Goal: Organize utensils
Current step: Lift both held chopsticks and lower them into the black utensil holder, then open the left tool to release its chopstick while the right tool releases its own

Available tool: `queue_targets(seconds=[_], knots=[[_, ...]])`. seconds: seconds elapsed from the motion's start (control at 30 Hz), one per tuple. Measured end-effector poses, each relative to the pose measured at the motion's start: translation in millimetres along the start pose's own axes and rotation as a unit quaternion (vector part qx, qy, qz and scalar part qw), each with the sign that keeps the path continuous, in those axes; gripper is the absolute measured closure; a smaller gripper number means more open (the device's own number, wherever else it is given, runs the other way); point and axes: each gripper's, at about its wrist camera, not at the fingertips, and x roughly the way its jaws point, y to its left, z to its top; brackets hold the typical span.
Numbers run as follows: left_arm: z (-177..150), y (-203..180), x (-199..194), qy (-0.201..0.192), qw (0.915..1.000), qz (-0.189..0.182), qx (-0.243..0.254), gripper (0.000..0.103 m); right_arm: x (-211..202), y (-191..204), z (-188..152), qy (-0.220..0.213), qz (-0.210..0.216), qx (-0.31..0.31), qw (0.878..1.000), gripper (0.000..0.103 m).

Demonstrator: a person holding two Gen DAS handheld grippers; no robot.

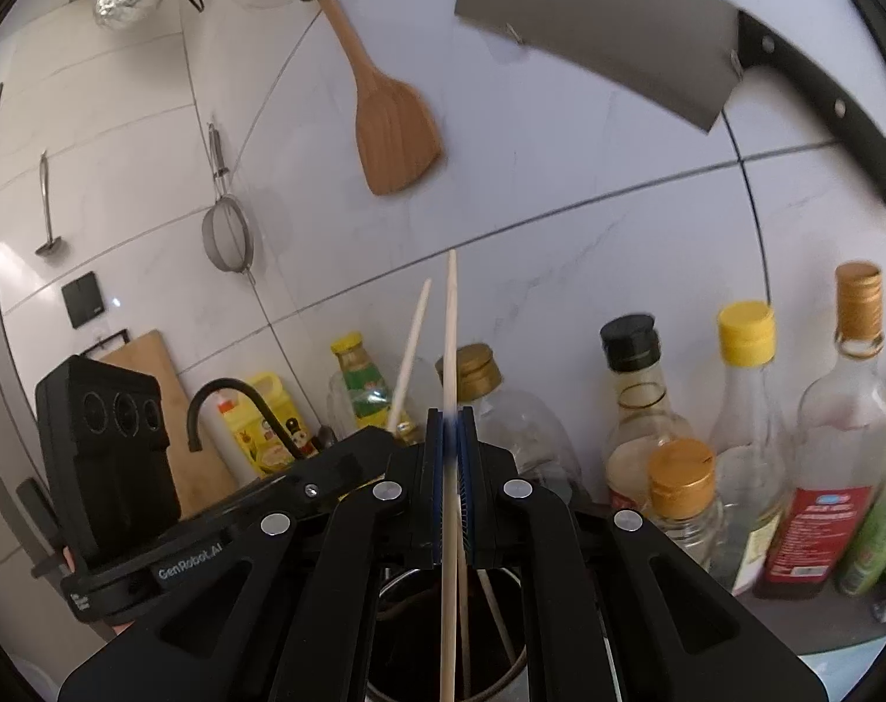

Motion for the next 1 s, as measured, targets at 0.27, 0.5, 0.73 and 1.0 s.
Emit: queue_targets(seconds=[0.27, 0.5, 0.73, 1.0], knots=[[-24, 5, 15, 0.013, 0.9997, -0.015, 0.014, 0.098, 21, -12, -22, 0.002, -0.013, 0.009, 1.000, 0.098], [-39, 8, 11, 0.030, 0.9992, -0.012, 0.024, 0.098, 23, -14, -43, 0.022, -0.031, 0.006, 0.999, 0.098], [-46, 10, -2, 0.039, 0.9989, 0.003, 0.023, 0.098, 10, -12, -56, 0.040, -0.045, -0.010, 0.998, 0.098], [-48, 5, -19, 0.044, 0.9987, 0.016, 0.021, 0.098, -2, -2, -58, 0.060, -0.055, -0.030, 0.996, 0.094]])
